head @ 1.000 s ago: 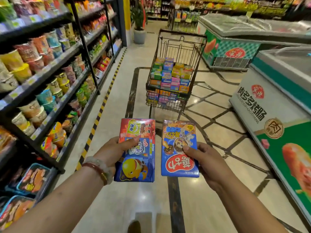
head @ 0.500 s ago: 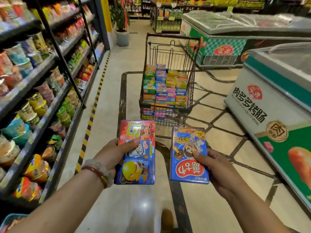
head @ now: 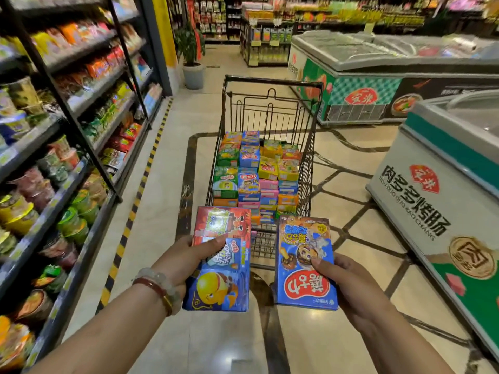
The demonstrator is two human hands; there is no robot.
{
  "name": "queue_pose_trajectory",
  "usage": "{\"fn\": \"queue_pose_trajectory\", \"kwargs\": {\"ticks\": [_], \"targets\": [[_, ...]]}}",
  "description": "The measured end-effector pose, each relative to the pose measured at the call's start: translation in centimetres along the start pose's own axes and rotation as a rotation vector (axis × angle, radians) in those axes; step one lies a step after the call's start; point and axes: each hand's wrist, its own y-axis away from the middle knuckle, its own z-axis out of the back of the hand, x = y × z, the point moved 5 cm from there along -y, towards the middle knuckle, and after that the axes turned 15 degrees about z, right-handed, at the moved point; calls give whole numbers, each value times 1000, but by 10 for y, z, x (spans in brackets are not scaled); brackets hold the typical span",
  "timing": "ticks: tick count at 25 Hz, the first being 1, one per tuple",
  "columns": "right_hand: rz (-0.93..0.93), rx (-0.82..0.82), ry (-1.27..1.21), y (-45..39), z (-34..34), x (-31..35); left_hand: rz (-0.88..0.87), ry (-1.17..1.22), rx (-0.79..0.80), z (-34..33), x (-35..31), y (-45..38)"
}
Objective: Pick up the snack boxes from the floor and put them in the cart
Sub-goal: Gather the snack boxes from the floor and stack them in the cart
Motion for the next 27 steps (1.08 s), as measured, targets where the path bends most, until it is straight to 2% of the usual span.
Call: {"fn": "queue_pose_trajectory", "kwargs": {"ticks": [9,19,27], "targets": [[-27,-65,-8,-154,2,23,55,18,13,-26,-92,-131],[-3,-203,-58,-303,-33,45,41,-111,149,-44,-237,-279],[-33,-272,-57,-392,-28,48,86,-202,77,-59,-287,-405]]}}
